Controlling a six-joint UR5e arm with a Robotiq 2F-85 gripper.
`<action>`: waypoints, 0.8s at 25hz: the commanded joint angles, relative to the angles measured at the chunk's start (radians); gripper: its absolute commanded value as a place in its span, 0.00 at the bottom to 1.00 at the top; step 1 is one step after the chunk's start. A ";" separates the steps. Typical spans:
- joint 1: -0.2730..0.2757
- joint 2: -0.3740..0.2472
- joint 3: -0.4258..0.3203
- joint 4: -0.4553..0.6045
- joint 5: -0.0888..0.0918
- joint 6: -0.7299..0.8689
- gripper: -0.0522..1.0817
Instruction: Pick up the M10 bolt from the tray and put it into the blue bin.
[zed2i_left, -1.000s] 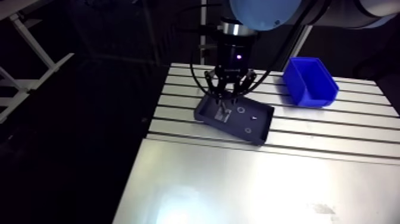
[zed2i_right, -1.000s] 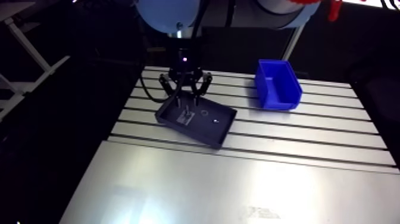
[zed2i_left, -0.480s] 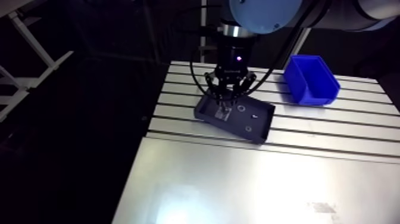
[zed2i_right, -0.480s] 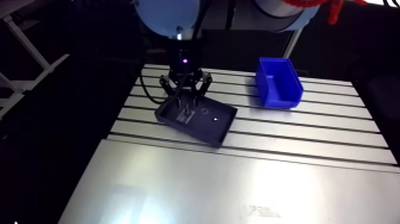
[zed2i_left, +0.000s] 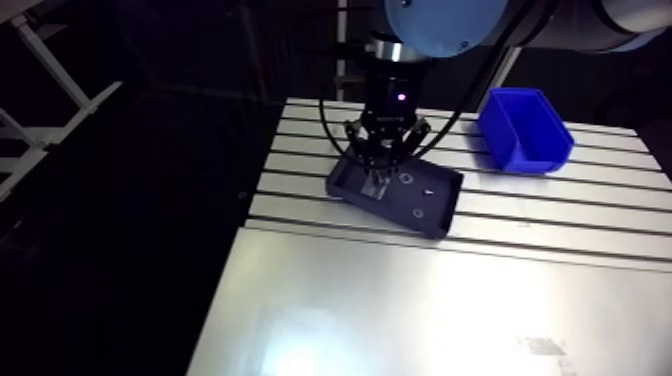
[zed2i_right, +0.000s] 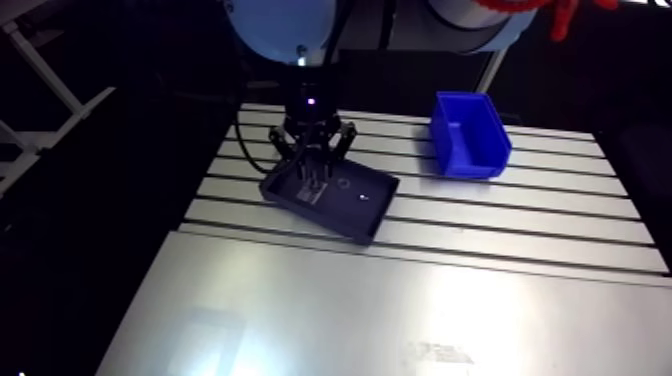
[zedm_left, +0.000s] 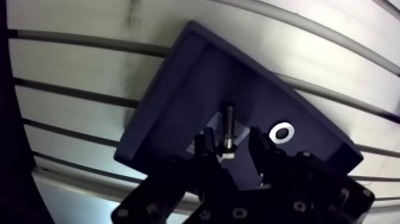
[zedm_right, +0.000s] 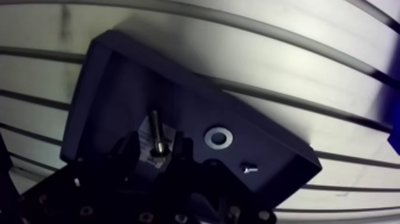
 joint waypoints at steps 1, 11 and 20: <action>0.000 0.002 0.001 -0.003 0.000 0.000 0.55; 0.000 0.007 0.001 -0.002 0.000 0.000 0.56; 0.000 0.009 0.001 -0.002 -0.002 0.000 0.57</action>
